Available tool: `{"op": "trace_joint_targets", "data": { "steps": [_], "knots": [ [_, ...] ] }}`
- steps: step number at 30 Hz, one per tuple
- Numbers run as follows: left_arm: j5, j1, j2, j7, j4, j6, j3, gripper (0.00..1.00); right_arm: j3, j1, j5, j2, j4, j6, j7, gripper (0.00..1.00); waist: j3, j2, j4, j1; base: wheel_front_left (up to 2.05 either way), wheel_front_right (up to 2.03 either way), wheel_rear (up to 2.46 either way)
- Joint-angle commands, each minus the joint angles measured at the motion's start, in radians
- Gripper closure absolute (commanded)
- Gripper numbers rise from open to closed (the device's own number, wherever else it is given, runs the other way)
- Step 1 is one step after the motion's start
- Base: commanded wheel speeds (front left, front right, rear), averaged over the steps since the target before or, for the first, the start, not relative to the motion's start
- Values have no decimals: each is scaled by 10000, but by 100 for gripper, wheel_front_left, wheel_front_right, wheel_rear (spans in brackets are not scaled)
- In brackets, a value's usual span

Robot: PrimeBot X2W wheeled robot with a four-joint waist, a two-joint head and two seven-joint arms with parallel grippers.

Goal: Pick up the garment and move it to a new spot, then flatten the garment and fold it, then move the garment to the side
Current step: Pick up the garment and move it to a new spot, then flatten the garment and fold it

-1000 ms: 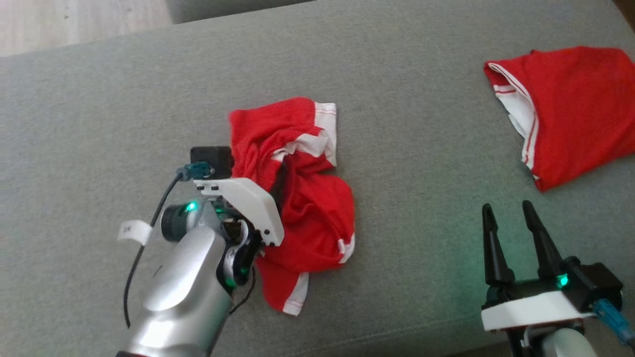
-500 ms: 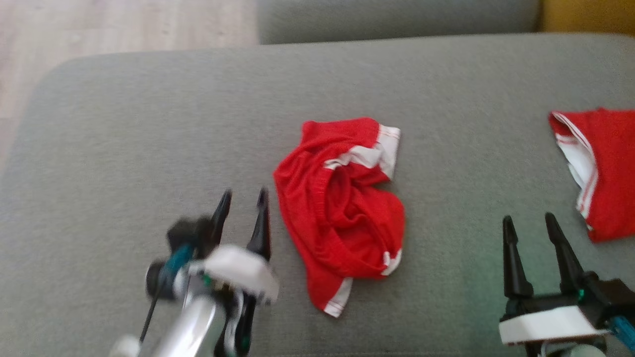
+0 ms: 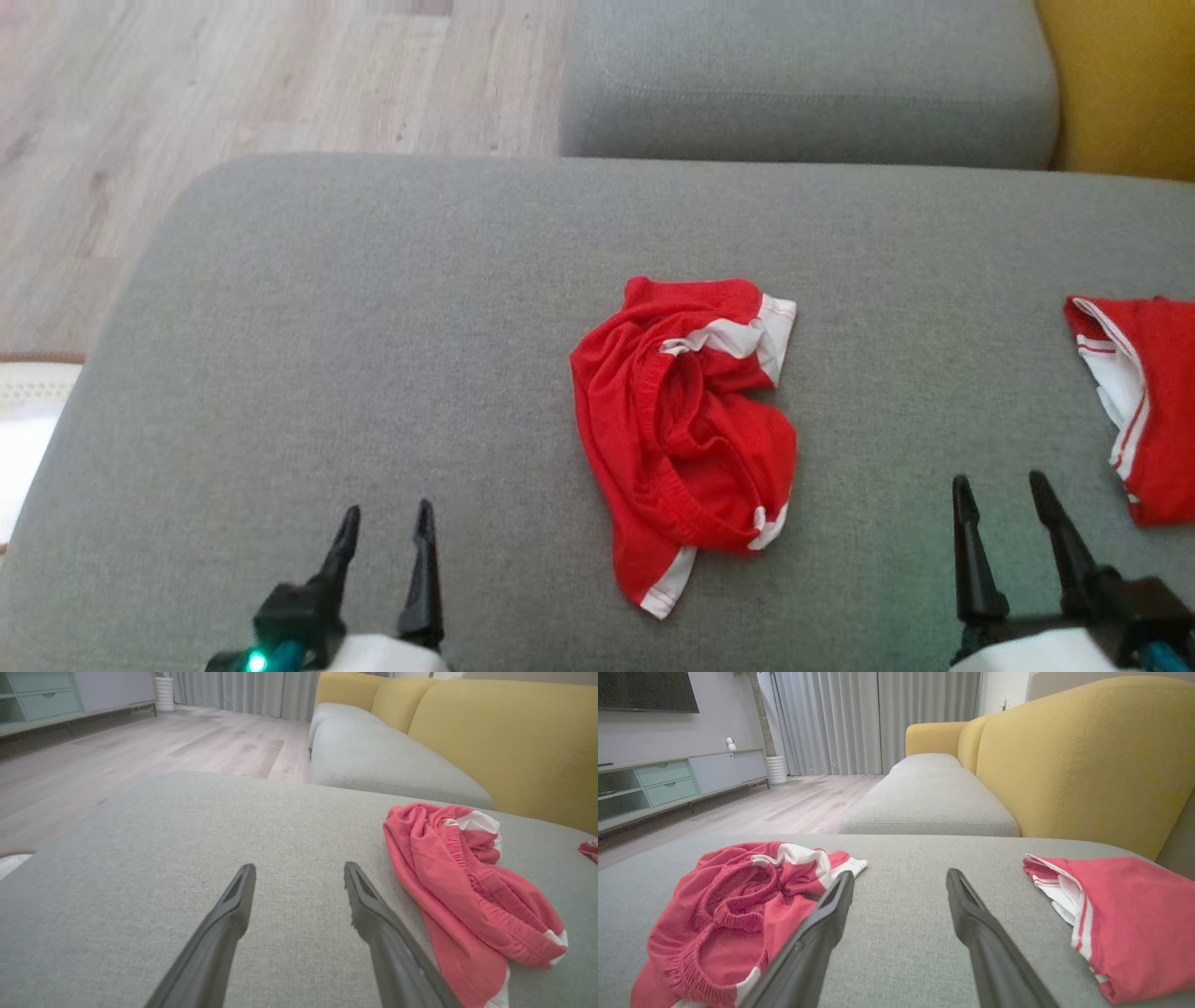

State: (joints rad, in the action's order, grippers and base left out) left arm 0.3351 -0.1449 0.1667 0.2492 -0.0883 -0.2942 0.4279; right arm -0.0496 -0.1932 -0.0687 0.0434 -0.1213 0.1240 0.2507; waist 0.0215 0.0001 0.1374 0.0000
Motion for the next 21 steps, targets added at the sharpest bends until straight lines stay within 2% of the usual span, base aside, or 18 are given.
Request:
{"op": "trace_joint_targets", "data": {
  "steps": [1, 11, 21],
  "knots": [
    [-198, 198, -65, 122, 437, 142, -544, 0, 194, 211, 107, 68, 194, 67, 110, 0, 32, -1, -41, 0, 0, 0, 0],
    [-1075, -204, -615, 124, 676, 924, -1502, 0, 206, 274, 157, 68, -75, 67, 110, 0, -41, -1, -194, 0, 0, 0, 0],
    [-1446, -260, -902, 125, 676, 1376, -2105, 0, 290, 390, 59, 68, -160, 67, 110, 0, -92, -1, -287, 0, 0, 0, 0]
  ]
}}
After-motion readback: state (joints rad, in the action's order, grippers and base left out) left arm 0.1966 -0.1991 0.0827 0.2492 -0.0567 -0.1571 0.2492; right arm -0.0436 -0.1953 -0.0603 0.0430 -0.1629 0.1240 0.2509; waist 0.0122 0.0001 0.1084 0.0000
